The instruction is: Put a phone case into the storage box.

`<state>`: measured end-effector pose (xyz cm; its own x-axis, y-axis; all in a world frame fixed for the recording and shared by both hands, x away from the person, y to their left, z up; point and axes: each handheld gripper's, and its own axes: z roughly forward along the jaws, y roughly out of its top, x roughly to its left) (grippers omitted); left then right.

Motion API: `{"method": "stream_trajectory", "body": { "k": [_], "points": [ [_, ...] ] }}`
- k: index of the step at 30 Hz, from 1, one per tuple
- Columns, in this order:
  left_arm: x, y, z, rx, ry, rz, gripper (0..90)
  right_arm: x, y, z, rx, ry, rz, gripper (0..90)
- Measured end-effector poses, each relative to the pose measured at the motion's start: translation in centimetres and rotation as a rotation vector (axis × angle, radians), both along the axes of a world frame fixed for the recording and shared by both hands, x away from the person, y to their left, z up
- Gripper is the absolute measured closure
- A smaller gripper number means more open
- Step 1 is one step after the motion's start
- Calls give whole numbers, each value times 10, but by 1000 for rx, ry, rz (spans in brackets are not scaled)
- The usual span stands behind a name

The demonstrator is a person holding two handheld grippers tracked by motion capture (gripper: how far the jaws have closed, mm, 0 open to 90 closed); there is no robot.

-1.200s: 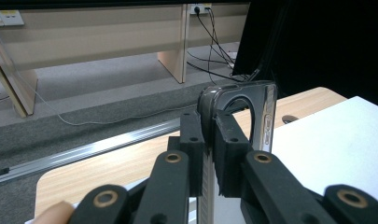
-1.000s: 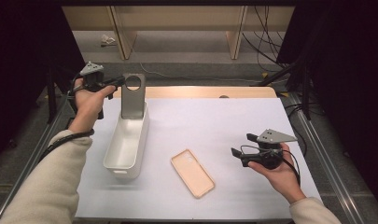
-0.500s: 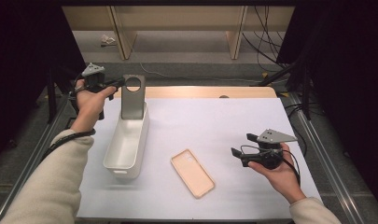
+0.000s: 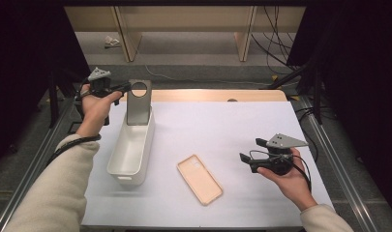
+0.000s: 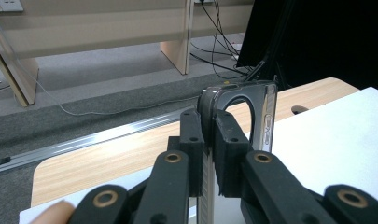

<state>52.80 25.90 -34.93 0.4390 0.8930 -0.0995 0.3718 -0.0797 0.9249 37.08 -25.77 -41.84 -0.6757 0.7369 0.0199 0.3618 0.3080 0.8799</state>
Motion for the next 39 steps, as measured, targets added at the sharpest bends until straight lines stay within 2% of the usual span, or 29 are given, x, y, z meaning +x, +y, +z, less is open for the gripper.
{"method": "stream_trajectory", "body": {
  "k": [39],
  "points": [
    [9,2,-11,22,24,8,826,1,0,0,2,-2,3,172]
  ]
}}
